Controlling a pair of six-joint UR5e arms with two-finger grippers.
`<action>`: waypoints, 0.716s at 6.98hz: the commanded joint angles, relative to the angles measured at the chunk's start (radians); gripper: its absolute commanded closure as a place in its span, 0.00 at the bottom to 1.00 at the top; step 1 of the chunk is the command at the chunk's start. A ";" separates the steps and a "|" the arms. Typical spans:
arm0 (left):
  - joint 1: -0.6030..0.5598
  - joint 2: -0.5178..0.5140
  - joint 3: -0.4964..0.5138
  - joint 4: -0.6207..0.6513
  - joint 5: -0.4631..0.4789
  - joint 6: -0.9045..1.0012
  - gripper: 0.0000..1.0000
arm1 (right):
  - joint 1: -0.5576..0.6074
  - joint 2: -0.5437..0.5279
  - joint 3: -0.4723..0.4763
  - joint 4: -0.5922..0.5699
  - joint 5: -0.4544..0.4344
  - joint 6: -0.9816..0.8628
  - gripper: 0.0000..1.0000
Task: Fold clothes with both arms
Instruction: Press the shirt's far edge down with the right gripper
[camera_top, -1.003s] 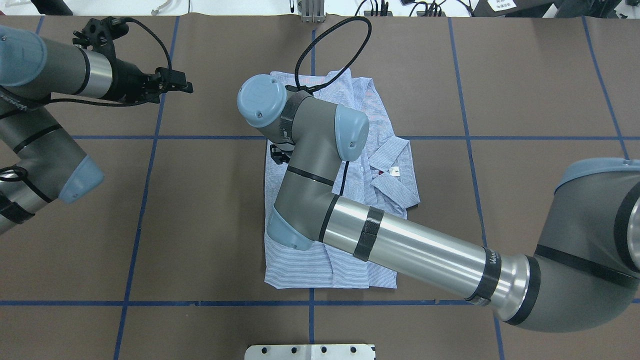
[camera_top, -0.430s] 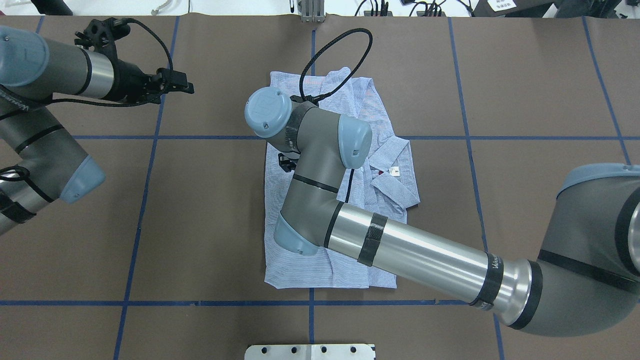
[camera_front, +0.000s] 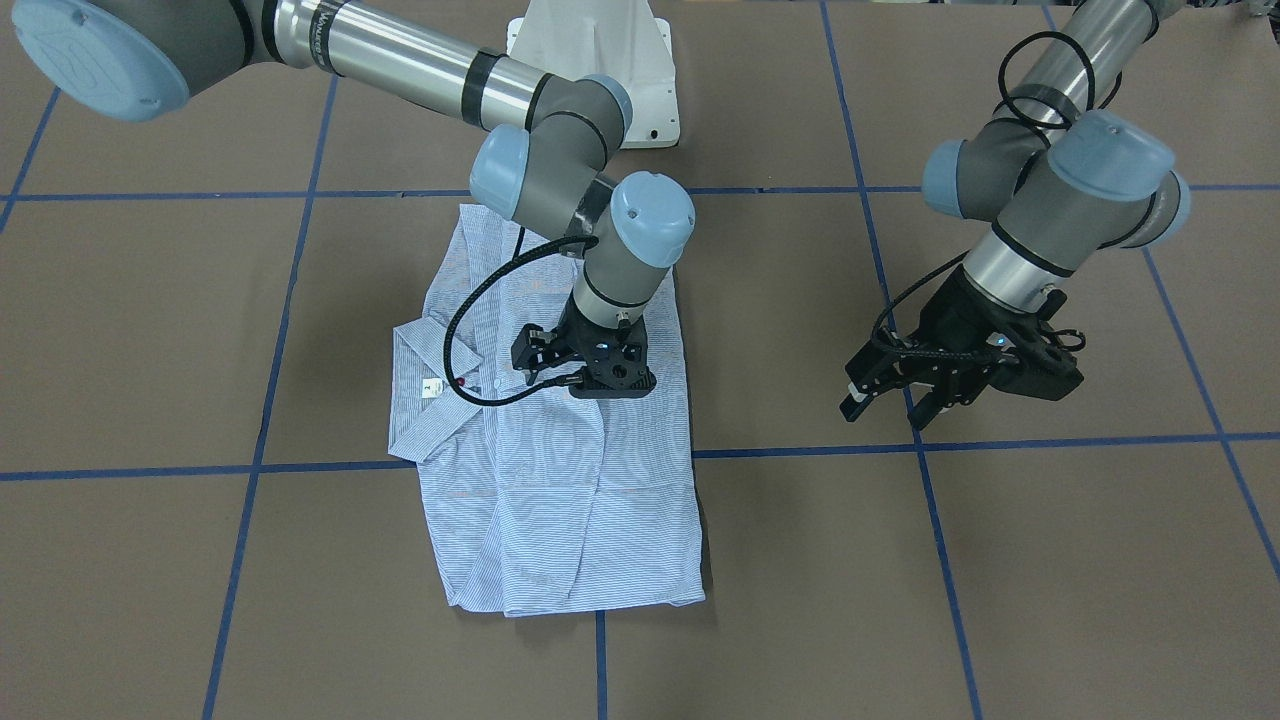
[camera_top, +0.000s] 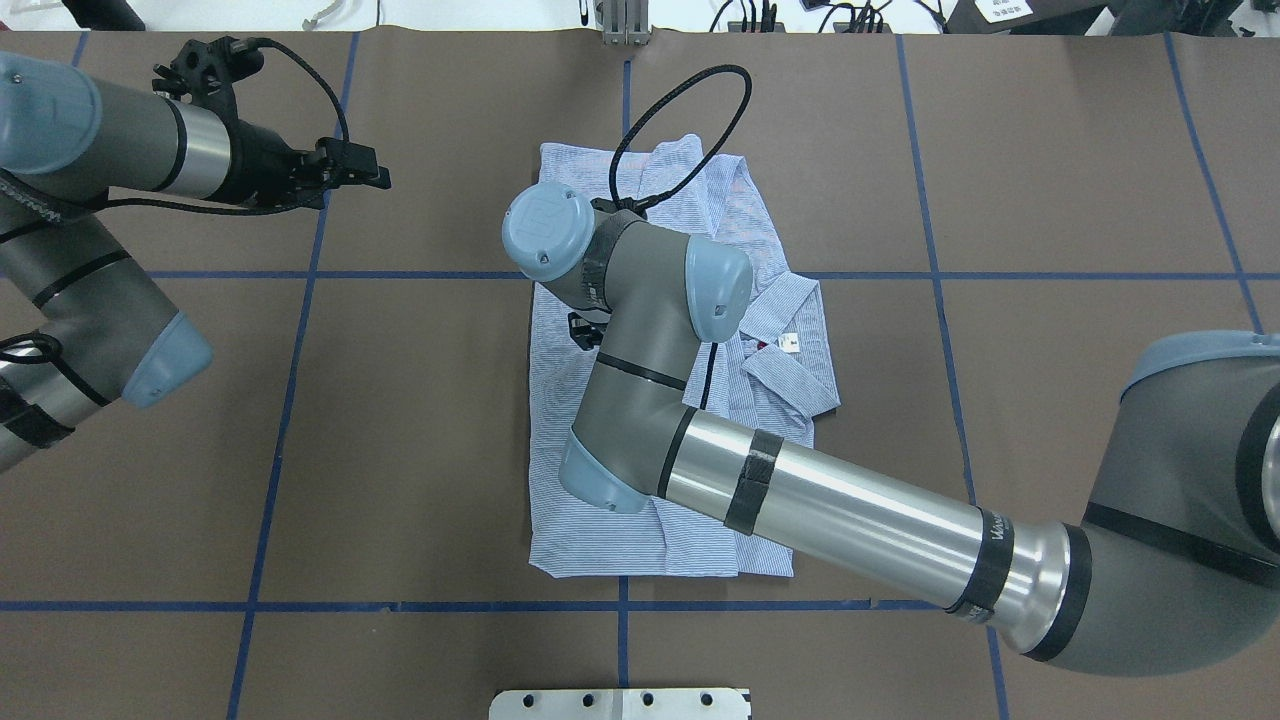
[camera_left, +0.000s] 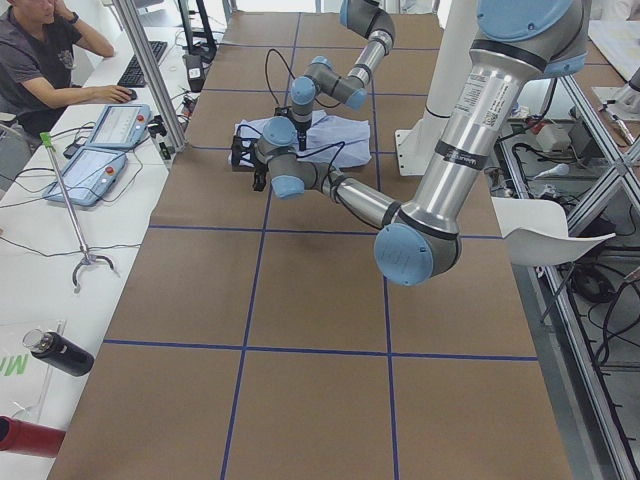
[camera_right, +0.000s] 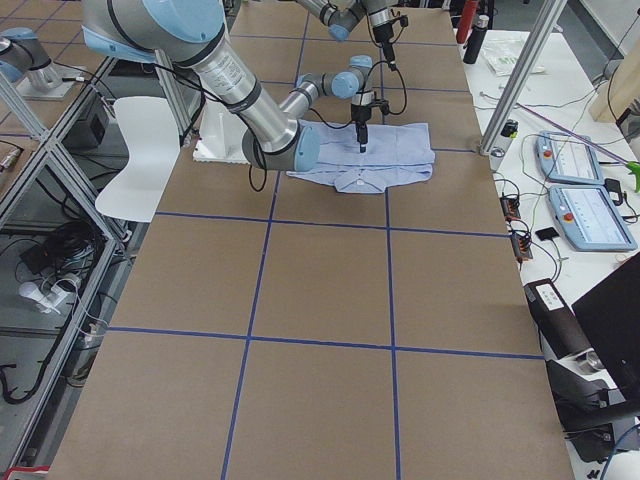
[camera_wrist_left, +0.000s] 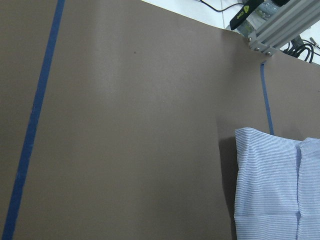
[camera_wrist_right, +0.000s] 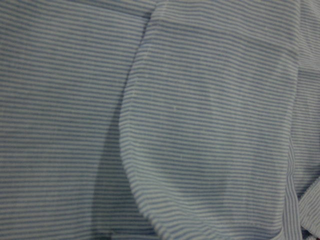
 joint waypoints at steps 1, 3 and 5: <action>0.001 0.000 -0.001 0.000 0.002 0.000 0.00 | -0.001 0.004 0.007 -0.023 0.003 -0.001 0.23; 0.001 -0.002 -0.001 0.000 0.000 0.000 0.00 | 0.002 0.005 0.017 -0.058 0.003 -0.016 0.40; 0.001 -0.002 -0.001 0.000 0.000 0.000 0.00 | 0.005 -0.001 0.064 -0.129 0.003 -0.036 0.41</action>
